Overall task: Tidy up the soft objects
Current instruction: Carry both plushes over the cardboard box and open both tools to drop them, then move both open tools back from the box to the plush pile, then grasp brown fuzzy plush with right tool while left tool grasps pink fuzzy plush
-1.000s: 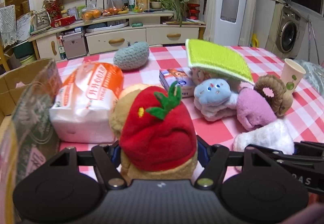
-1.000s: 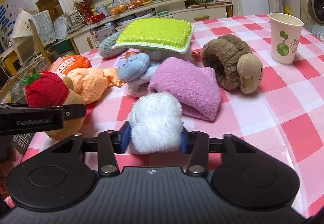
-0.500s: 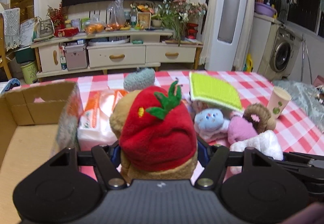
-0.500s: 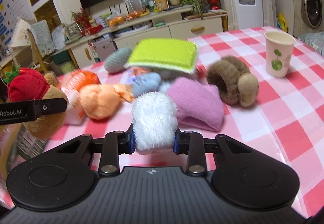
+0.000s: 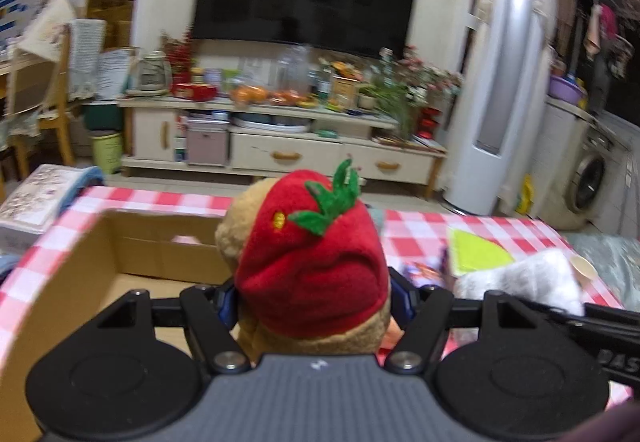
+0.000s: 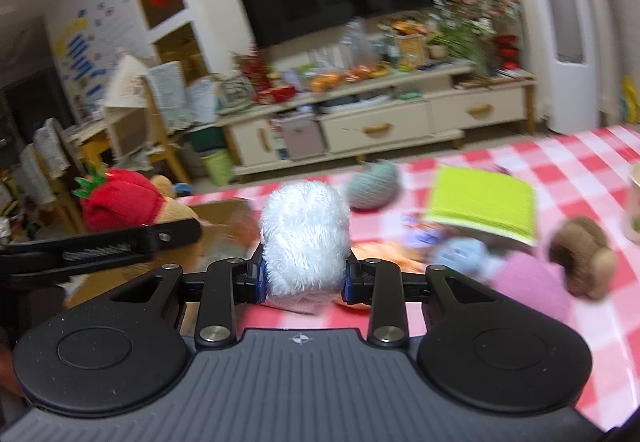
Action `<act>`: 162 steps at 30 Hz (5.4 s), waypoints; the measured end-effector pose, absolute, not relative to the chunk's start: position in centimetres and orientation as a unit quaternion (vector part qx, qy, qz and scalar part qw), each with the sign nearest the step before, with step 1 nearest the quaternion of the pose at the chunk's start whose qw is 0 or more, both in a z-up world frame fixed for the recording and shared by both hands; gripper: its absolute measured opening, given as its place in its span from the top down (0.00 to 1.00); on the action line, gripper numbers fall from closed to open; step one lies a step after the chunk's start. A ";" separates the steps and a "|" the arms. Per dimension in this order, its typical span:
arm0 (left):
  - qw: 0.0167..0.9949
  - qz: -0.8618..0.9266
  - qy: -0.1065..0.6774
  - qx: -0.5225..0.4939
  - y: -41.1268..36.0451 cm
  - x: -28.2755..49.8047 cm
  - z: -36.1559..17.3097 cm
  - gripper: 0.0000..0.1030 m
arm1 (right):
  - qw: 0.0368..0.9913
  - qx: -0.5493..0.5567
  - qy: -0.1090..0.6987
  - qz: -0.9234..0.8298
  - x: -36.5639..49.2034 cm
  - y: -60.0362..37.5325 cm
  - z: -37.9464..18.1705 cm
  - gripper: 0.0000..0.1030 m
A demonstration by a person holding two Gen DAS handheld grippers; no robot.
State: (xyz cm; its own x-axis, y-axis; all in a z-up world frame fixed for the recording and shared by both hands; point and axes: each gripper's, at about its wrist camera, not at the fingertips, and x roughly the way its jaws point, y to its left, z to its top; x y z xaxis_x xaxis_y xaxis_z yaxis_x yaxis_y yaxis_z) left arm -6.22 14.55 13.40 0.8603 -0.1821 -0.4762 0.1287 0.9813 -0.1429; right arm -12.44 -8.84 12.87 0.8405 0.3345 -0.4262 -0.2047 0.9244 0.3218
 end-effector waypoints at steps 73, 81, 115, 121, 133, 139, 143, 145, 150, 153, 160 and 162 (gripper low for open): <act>0.978 0.036 0.203 -0.023 16.6 -5.0 11.6 0.01 | 0.960 0.097 0.255 0.065 -12.3 -5.4 8.7 0.00; 0.979 -0.011 0.202 -0.026 13.0 -4.9 12.0 0.01 | 0.961 0.104 0.253 0.022 -12.9 -7.8 8.4 0.00; 0.927 -0.225 0.296 0.046 -6.1 -6.4 5.1 0.01 | 0.945 0.221 0.233 -0.064 -11.1 -26.1 5.2 0.00; 0.916 -0.249 0.312 0.044 -8.9 -5.8 3.1 0.01 | 0.936 0.250 0.244 -0.031 -9.6 -27.7 4.4 0.00; 0.909 -0.247 0.336 -0.018 -11.4 -2.7 0.7 0.01 | 0.927 0.250 0.279 0.014 -7.7 -27.2 3.9 0.00; 0.910 -0.243 0.335 -0.033 -11.4 -1.6 0.6 0.04 | 0.925 0.238 0.295 0.019 -8.0 -27.1 3.9 0.00; 0.908 -0.238 0.343 -0.035 -11.4 -0.9 0.5 0.10 | 0.927 0.232 0.295 0.012 -8.3 -27.0 3.9 0.00; 0.904 -0.246 0.347 -0.042 -11.3 -0.9 0.5 0.20 | 0.928 0.230 0.294 0.014 -8.7 -26.9 4.1 0.11; 0.898 -0.258 0.354 -0.041 -11.4 -1.0 0.8 0.32 | 0.933 0.207 0.295 0.017 -8.6 -26.0 4.2 0.27; 0.896 -0.261 0.356 -0.041 -11.3 -1.1 1.0 0.37 | 0.937 0.188 0.294 0.015 -8.8 -25.2 4.4 0.32; 0.896 -0.263 0.356 -0.043 -10.4 -1.9 1.2 0.42 | 0.940 0.186 0.286 0.007 -9.7 -25.1 4.5 0.38; 0.895 -0.264 0.356 -0.042 -9.9 -2.2 1.4 0.43 | 0.939 0.191 0.286 0.004 -10.0 -25.3 4.5 0.38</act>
State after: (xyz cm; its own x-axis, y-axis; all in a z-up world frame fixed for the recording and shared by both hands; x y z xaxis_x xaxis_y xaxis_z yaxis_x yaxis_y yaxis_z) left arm -2.20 -9.95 1.44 0.6069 -0.5032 -0.6152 0.4432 0.8568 -0.2635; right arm -10.01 -25.27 4.48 0.8368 0.1160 -0.5351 0.1027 0.9267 0.3615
